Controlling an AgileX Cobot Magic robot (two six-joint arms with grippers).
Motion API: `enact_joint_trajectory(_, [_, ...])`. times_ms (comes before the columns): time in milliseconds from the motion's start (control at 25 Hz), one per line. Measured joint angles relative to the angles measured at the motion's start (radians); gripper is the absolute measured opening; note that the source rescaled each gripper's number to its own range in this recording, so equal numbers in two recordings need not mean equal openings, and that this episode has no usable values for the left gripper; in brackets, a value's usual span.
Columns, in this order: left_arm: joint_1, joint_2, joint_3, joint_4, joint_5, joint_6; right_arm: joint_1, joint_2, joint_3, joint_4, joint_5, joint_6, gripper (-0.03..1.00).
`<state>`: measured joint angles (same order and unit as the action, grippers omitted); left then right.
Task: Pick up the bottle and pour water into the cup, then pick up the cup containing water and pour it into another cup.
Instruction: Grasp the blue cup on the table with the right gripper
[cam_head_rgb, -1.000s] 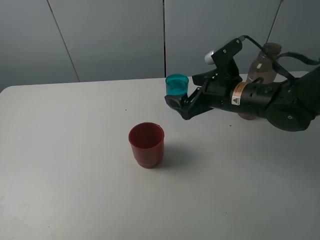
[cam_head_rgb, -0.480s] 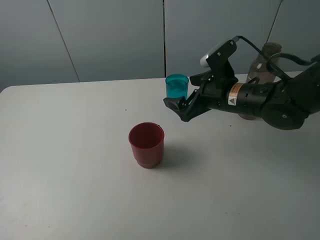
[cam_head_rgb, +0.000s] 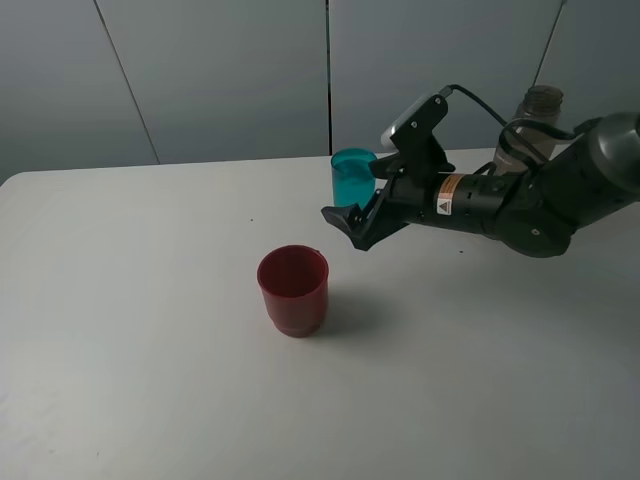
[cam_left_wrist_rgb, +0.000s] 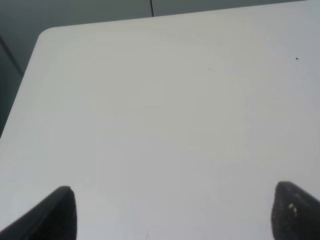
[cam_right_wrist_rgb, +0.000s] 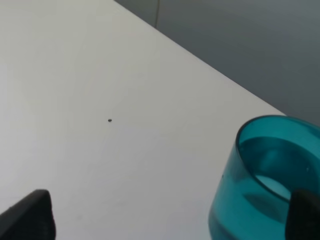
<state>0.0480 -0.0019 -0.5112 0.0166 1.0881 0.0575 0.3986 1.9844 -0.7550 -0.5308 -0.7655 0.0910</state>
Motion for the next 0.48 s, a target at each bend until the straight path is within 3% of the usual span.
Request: enact_joint_trajectory(480, [0.0,0.0,0.0,0.0,0.0,0.0,-0.026,0.066,-0.069,0.077,0.015,-0.021,1.0])
